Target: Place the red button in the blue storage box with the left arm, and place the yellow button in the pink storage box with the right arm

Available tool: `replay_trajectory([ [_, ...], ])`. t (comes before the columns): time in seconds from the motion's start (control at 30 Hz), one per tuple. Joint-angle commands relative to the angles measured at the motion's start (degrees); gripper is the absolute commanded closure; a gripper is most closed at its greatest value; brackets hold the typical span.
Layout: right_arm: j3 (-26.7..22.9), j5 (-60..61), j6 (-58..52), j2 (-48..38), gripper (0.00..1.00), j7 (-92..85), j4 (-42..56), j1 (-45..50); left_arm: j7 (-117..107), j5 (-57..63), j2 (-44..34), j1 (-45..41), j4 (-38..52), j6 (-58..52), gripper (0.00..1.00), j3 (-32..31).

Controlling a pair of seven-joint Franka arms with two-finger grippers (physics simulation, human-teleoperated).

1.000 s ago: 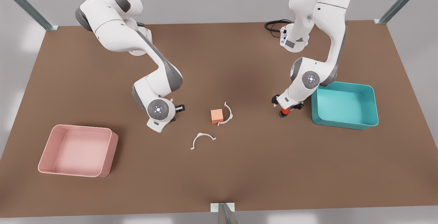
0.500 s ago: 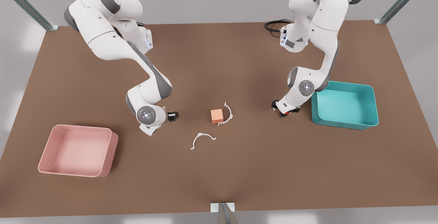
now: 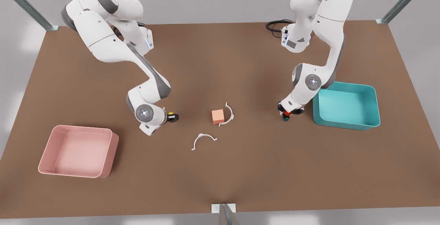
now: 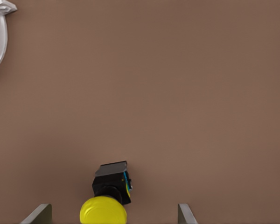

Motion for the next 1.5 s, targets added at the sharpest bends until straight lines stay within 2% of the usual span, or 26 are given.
replay_trajectory([
  [0.0,-0.08,-1.43,2.56,0.3,0.0,0.32,-0.18,-0.09,1.22,-0.07,-4.39,-0.05,0.02,-9.91,0.46,0.85],
  [0.1,-0.08,-1.44,3.7,1.35,0.0,0.23,-0.18,-0.09,7.9,-0.07,-9.49,0.04,0.02,-16.6,0.46,5.6],
  [0.2,0.1,-1.52,6.25,1.09,0.0,0.32,-2.28,-0.18,21.42,-0.07,-12.83,-0.05,0.11,-21.61,0.46,15.08],
  [0.23,0.27,-1.52,6.42,0.21,0.0,0.32,-3.51,-0.27,30.48,-0.07,-12.93,-0.05,0.46,-21.87,0.46,21.33],
  [0.27,0.27,-1.52,8.61,-0.49,0.0,0.32,-5.97,-0.62,35.93,-0.07,-12.84,-0.05,0.64,-21.87,0.46,24.93],
  [0.3,0.27,-3.01,12.14,-0.93,0.0,0.32,-8.17,-1.23,40.41,-0.16,-12.66,-0.05,1.08,-21.87,0.46,28.01],
  [0.37,0.18,-3.55,12.14,-0.32,0.01,0.32,-8.17,-1.32,45.34,-0.16,-11.61,0.92,2.22,-21.87,0.46,31.18],
  [0.47,0.18,-3.55,12.49,0.12,0.13,0.41,-8.0,-1.23,48.86,-0.16,-5.72,4.79,3.8,-21.79,0.46,31.27],
  [0.6,0.18,-3.55,12.49,0.74,0.12,0.49,-8.08,-0.88,49.03,-1.57,3.95,5.93,5.47,-20.38,0.45,31.27],
  [0.63,0.18,-3.55,12.49,0.83,0.12,0.41,-8.17,-0.97,49.03,-1.66,4.65,5.84,5.39,-19.94,0.08,31.18],
  [0.67,0.18,-3.55,12.49,0.91,0.12,0.41,-9.05,-1.06,48.95,-2.36,4.65,5.84,5.38,-19.94,0.0,31.18],
  [0.77,0.18,-3.55,12.4,0.91,0.12,0.41,-9.58,-1.14,49.03,-2.1,2.81,5.58,5.38,-21.43,0.0,31.18],
  [0.8,0.18,-3.55,12.4,0.91,0.13,0.41,-9.49,-0.97,46.58,-2.09,-1.76,5.4,6.78,-28.62,0.0,31.18],
  [0.83,0.18,-3.55,12.4,1.09,0.14,0.41,-9.49,-0.79,40.78,-2.09,-3.61,5.4,13.1,-40.66,0.0,31.18],
  [0.87,0.18,-3.55,12.49,1.09,0.22,0.41,-9.49,-0.79,29.91,-2.01,-4.31,3.74,24.69,-56.38,0.0,30.83],
  [0.93,0.18,-3.55,12.4,1.18,0.31,0.41,-9.49,-0.79,15.66,-2.09,-4.31,-0.83,36.22,-66.78,0.0,30.83],
  [1.07,0.18,-3.55,12.49,1.35,0.31,0.41,-9.49,-0.79,1.05,-1.57,-3.52,-6.73,51.0,-68.72,0.0,29.07],
  [1.13,0.27,-3.55,13.19,1.44,0.31,0.41,-9.32,-0.62,-0.27,1.15,-3.43,7.32,55.04,-71.62,0.0,9.85],
  [1.17,0.27,-3.55,13.81,1.62,0.31,0.76,-9.4,-0.35,-0.27,2.65,-3.43,8.04,55.39,-71.62,0.0,7.54],
  [1.27,0.27,-3.55,14.07,1.97,0.34,1.02,-9.49,-0.18,-0.27,2.91,-2.82,7.51,55.83,-71.62,0.0,7.54],
  [1.33,0.36,-3.55,14.07,2.15,0.49,1.02,-9.49,-0.18,-0.27,2.92,-0.97,6.37,55.83,-71.27,0.0,7.54],
  [1.37,0.36,-3.55,14.07,2.15,0.52,1.02,-9.49,-0.18,-0.8,3.0,0.08,6.02,55.83,-71.18,0.0,7.63],
  [1.47,1.15,-3.55,12.67,1.27,0.55,0.84,-7.21,-0.27,-1.42,2.91,0.35,6.02,55.92,-70.83,0.0,7.63],
])
